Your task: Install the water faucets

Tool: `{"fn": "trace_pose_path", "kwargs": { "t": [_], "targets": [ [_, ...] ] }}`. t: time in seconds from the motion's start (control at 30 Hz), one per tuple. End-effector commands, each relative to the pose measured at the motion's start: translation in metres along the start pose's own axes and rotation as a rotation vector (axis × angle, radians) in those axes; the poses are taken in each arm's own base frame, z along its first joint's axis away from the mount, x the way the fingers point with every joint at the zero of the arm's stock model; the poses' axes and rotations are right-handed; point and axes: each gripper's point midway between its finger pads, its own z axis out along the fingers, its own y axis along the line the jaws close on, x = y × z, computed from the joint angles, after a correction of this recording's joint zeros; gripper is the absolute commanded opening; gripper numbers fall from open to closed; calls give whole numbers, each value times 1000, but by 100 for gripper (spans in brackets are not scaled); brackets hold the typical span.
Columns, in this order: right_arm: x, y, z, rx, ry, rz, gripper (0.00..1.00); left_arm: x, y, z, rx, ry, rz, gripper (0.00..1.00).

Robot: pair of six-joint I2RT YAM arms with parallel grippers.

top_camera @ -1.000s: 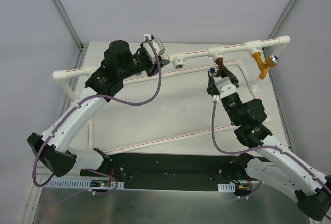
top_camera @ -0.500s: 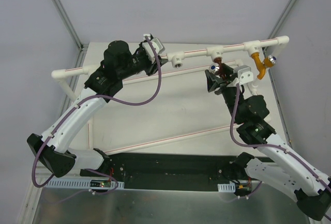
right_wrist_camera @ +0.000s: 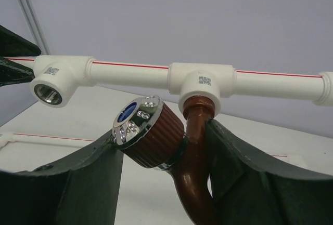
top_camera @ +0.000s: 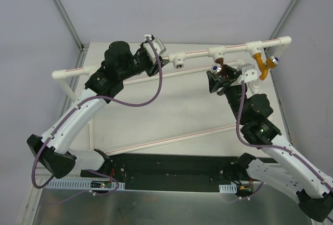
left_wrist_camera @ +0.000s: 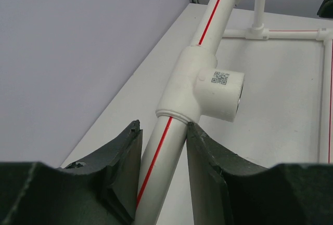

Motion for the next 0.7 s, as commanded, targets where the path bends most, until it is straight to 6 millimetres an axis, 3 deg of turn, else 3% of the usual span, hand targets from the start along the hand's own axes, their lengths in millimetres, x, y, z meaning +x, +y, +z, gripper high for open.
{"fn": "trace_pose_path", "kwargs": {
  "t": [0.0, 0.07, 0.1, 0.2, 0.43, 0.67],
  "targets": [
    [17, 17, 0, 221, 85, 1052, 70, 174, -70, -30, 153, 647, -287, 4],
    [8, 18, -3, 156, 96, 866, 97, 174, -71, -30, 155, 648, -288, 4],
    [2, 19, -5, 134, 102, 815, 99, 174, -71, -30, 153, 649, -289, 4],
    [-15, 12, -11, 130, 122, 706, 99, 174, -70, -30, 149, 649, -284, 5],
    [-21, -2, -27, 190, 332, 475, 99, 173, -70, -31, 151, 645, -284, 5],
    [-41, -27, -34, 233, 385, 218, 99, 174, -71, -30, 155, 648, -288, 5]
  ]
}}
